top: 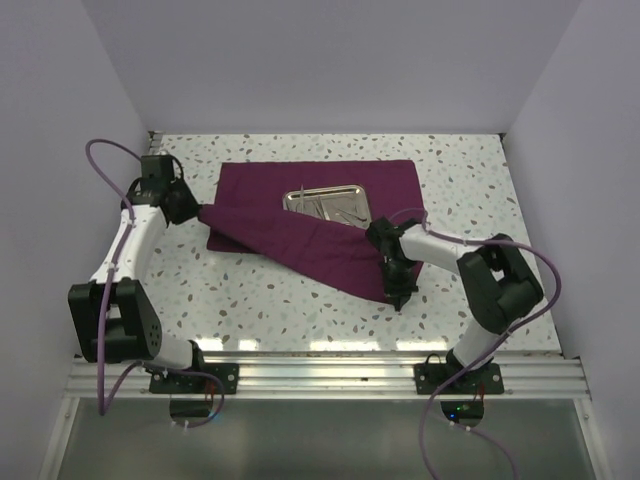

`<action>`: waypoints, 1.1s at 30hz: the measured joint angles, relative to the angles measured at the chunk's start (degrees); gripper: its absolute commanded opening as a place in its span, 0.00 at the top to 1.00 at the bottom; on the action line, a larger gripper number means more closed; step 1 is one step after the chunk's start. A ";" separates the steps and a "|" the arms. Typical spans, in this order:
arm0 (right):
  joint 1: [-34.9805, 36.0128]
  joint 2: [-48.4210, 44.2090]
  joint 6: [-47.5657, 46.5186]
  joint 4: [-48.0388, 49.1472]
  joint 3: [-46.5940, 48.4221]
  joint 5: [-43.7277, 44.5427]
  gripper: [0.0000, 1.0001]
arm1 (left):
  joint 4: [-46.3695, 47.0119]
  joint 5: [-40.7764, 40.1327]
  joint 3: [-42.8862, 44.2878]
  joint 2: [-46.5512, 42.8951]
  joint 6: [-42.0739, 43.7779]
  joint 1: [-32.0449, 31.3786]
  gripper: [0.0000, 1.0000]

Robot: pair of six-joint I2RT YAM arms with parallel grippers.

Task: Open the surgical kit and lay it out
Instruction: Open the surgical kit at the center of the board.

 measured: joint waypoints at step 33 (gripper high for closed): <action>0.35 -43.98 12.39 -22.99 -4.22 7.17 0.09 | -34.12 8.55 -18.03 -38.66 -4.90 -9.51 0.16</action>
